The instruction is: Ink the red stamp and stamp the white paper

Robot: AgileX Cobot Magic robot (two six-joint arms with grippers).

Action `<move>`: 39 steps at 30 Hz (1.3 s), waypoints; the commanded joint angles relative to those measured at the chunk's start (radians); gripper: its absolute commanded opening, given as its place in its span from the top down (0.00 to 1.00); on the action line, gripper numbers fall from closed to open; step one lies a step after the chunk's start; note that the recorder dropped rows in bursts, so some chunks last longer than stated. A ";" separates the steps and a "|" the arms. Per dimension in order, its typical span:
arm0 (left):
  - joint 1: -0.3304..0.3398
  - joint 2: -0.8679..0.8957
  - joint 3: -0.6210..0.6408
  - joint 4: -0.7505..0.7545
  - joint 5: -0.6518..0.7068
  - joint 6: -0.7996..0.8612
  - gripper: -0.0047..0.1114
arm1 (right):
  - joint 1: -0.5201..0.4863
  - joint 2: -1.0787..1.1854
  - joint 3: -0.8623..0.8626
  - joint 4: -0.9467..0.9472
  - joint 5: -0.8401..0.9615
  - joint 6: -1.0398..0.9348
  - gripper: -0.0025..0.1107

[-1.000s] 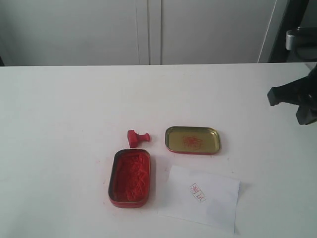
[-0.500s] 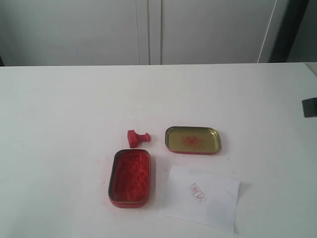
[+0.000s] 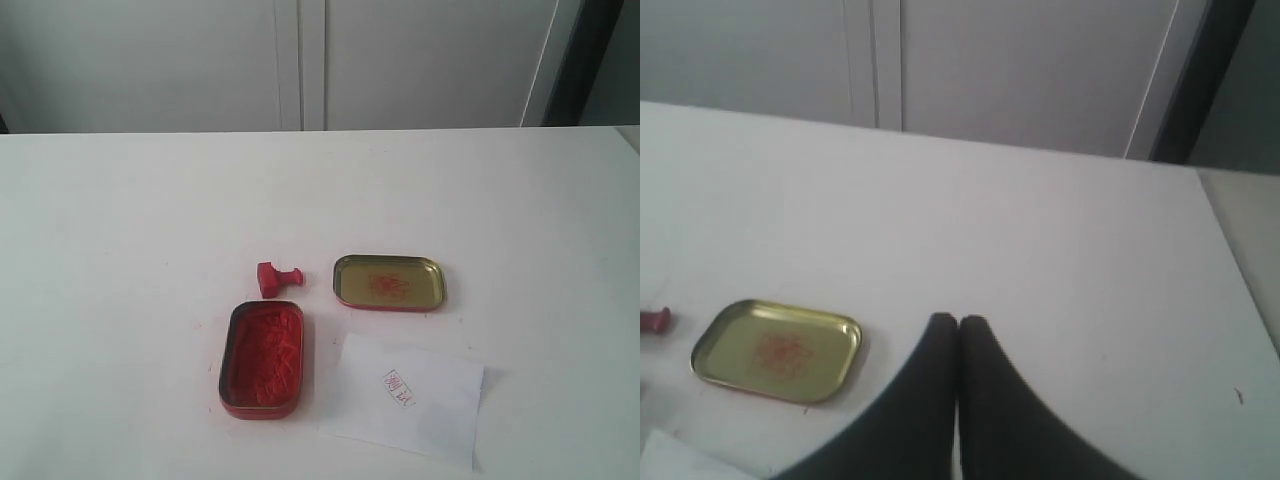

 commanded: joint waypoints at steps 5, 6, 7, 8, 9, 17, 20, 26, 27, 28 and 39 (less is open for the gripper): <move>0.000 -0.003 0.003 -0.003 -0.004 0.003 0.96 | -0.006 -0.017 0.040 -0.004 -0.107 -0.011 0.98; 0.000 -0.003 0.003 -0.003 -0.004 0.003 0.96 | -0.006 -0.017 0.040 -0.004 -0.107 -0.011 0.98; 0.000 -0.003 0.003 -0.003 -0.004 0.003 0.96 | -0.006 -0.017 0.040 -0.004 -0.107 -0.011 0.98; 0.000 -0.003 0.003 -0.003 -0.004 0.003 0.96 | -0.006 -0.017 0.040 -0.004 -0.107 -0.011 0.98; 0.000 -0.003 0.003 -0.003 -0.004 0.003 0.96 | -0.006 -0.017 0.040 -0.004 -0.107 -0.011 0.98; 0.000 -0.003 0.003 -0.003 -0.004 0.003 0.96 | 0.013 -0.006 0.040 0.002 -0.107 -0.011 0.98; 0.000 -0.003 0.003 -0.003 -0.004 0.003 0.96 | 0.013 -0.006 0.040 0.004 -0.107 -0.011 0.98; 0.000 -0.003 0.003 -0.003 -0.004 0.003 0.96 | 0.013 -0.006 0.040 0.004 -0.107 -0.010 0.98; 0.000 -0.003 0.003 -0.003 -0.004 0.003 0.96 | 0.013 -0.006 0.040 0.004 -0.107 -0.010 0.98; 0.000 -0.003 0.003 -0.003 -0.004 0.003 0.96 | 0.013 -0.006 0.040 0.004 -0.107 -0.010 0.98; 0.000 -0.003 0.003 -0.003 -0.004 0.003 0.96 | 0.013 -0.269 0.040 0.006 -0.107 0.006 0.98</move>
